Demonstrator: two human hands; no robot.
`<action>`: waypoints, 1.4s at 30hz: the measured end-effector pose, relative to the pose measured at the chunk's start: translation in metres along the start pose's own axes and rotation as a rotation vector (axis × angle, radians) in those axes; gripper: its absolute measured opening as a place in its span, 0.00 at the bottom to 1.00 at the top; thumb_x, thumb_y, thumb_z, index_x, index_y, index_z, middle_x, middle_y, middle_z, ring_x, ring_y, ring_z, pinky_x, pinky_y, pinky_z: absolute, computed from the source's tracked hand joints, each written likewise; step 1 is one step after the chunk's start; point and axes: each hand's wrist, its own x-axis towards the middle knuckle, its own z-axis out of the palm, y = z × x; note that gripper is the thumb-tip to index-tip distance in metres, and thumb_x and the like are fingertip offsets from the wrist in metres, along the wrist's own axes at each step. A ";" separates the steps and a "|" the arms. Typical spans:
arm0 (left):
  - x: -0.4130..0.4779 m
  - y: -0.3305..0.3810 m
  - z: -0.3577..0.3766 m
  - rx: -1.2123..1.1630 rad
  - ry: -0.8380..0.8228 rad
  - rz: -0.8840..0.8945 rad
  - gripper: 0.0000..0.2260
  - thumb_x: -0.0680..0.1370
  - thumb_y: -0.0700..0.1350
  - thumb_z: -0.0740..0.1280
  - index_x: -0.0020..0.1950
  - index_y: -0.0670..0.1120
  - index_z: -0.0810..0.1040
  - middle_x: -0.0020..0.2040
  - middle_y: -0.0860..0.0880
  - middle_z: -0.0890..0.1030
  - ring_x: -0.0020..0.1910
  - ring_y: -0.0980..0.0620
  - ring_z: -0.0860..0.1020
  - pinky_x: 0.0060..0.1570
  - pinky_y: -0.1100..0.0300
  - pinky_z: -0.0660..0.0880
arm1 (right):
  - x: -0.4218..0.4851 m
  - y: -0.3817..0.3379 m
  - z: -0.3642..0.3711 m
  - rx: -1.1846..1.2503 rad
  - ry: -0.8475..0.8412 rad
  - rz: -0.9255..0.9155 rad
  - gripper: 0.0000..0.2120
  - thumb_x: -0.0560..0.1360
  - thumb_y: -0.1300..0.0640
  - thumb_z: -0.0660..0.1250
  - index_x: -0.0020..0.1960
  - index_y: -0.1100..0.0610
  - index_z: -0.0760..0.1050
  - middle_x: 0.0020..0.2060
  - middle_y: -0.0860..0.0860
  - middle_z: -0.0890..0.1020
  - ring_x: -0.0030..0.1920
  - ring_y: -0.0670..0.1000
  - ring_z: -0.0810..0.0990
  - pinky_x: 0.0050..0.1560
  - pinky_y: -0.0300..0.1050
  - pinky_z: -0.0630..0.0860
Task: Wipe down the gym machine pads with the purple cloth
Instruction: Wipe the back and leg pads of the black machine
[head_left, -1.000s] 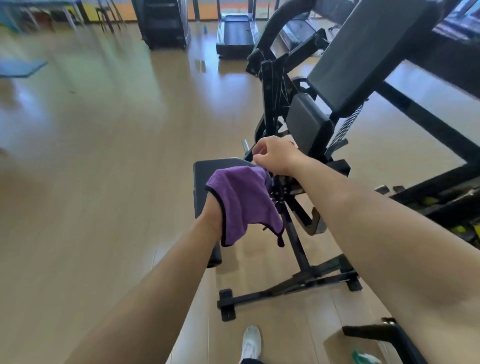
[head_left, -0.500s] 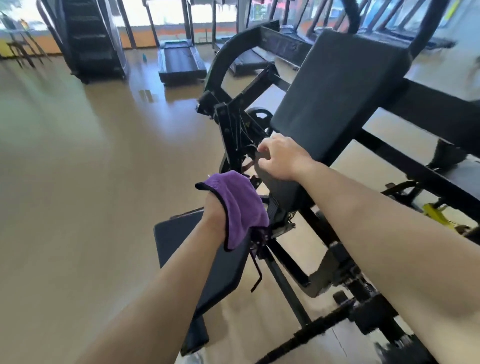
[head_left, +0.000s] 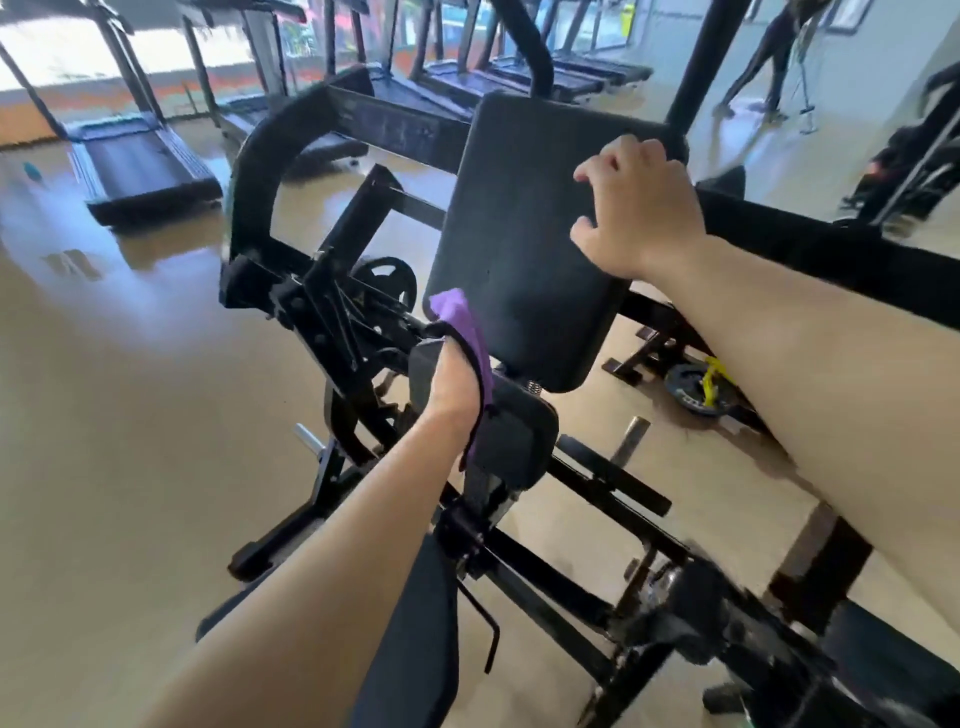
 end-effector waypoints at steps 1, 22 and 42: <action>0.009 0.015 -0.002 -0.409 -0.096 -0.150 0.31 0.80 0.61 0.49 0.74 0.40 0.66 0.70 0.37 0.71 0.68 0.38 0.71 0.66 0.41 0.69 | 0.011 0.010 -0.001 -0.007 0.034 0.011 0.23 0.76 0.49 0.64 0.69 0.56 0.72 0.66 0.59 0.73 0.66 0.64 0.71 0.64 0.61 0.71; 0.184 0.117 -0.010 -0.330 0.419 0.249 0.37 0.76 0.57 0.51 0.81 0.38 0.50 0.81 0.39 0.52 0.81 0.43 0.48 0.79 0.49 0.44 | 0.125 0.084 0.038 0.582 0.276 0.197 0.17 0.76 0.54 0.53 0.40 0.58 0.78 0.38 0.53 0.82 0.42 0.55 0.80 0.45 0.51 0.77; 0.250 0.128 -0.056 -0.602 0.464 0.308 0.22 0.84 0.42 0.55 0.78 0.40 0.62 0.77 0.41 0.63 0.75 0.47 0.61 0.74 0.62 0.52 | 0.128 0.084 0.044 0.548 0.299 0.238 0.17 0.76 0.54 0.52 0.40 0.58 0.78 0.36 0.52 0.80 0.40 0.56 0.79 0.46 0.55 0.79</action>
